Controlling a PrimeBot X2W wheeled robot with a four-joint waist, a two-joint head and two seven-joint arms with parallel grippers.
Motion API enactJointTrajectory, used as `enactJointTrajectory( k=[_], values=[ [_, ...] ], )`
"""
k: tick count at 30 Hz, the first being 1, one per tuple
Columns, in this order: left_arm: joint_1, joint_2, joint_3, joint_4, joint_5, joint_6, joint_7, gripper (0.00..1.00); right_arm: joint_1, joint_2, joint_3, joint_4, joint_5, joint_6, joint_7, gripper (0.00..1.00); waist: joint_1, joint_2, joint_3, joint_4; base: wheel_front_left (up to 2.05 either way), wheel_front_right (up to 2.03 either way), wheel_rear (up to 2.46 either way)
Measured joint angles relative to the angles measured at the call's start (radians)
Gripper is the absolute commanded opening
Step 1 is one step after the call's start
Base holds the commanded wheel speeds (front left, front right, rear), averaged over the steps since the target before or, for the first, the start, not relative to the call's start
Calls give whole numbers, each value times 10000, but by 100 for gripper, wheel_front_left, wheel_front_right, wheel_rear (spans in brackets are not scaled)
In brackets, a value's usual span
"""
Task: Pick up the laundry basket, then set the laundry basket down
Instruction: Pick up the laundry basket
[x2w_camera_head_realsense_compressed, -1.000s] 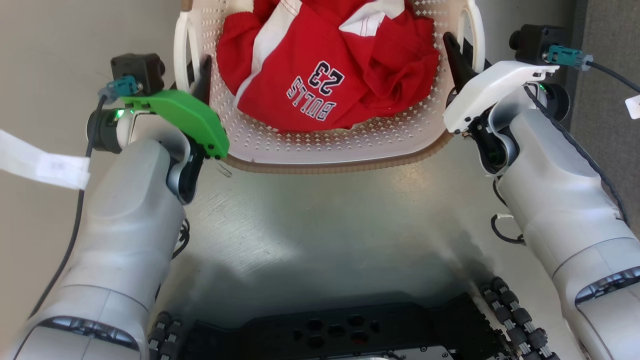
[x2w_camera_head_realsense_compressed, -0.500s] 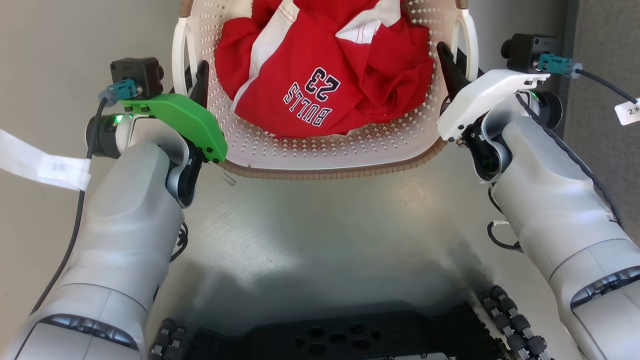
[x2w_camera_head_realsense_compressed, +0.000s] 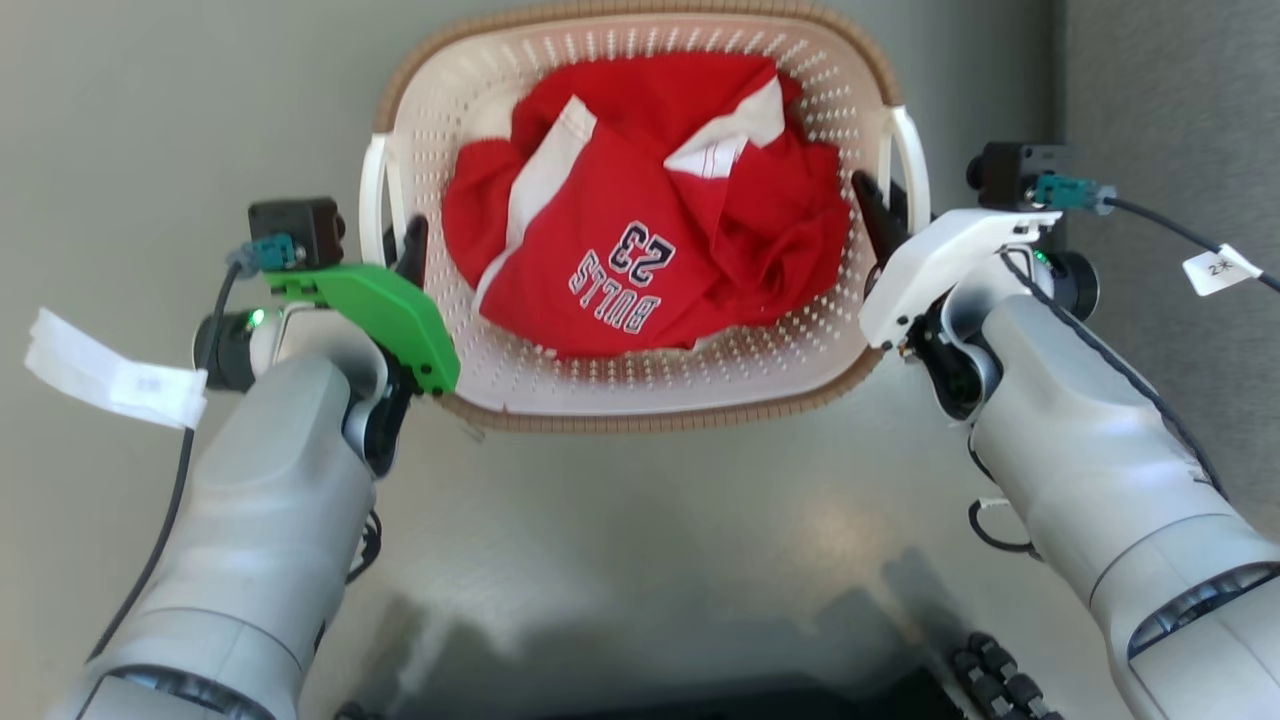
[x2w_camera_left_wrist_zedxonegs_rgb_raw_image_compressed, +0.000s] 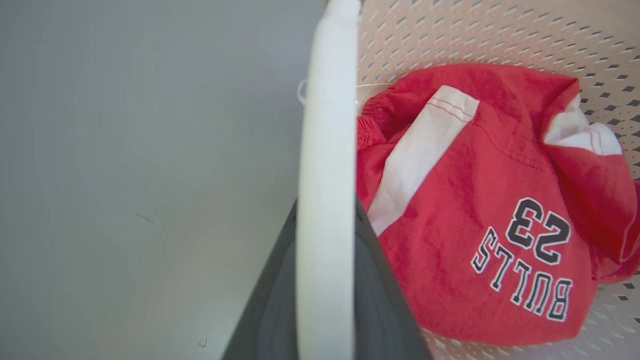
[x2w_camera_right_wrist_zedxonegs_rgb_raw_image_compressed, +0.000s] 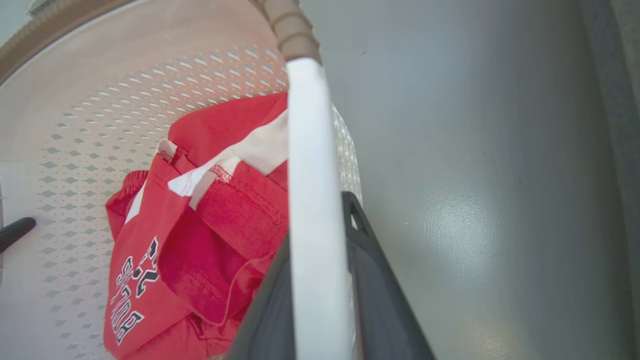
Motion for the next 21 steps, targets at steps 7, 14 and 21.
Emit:
enactJointTrajectory(
  k=[7, 14, 21],
  values=[
    [430, -8, -270, 249, -305, -10, 341, 0, 402, 79, 251, 247, 500, 0, 579, 0, -1, 0, -962, -86, 0, 0, 0],
    [859, -8, -493, 297, -754, -10, 746, 0, 734, 82, 493, 332, 815, 0, 1001, 0, -1, 0, -1950, -158, 0, 0, 0],
    [1307, -12, -663, 527, -951, -29, 1141, 0, 1300, 117, 744, 374, 1298, -2, 1526, 0, -1, 0, -2955, -215, 0, 0, 0]
  ],
)
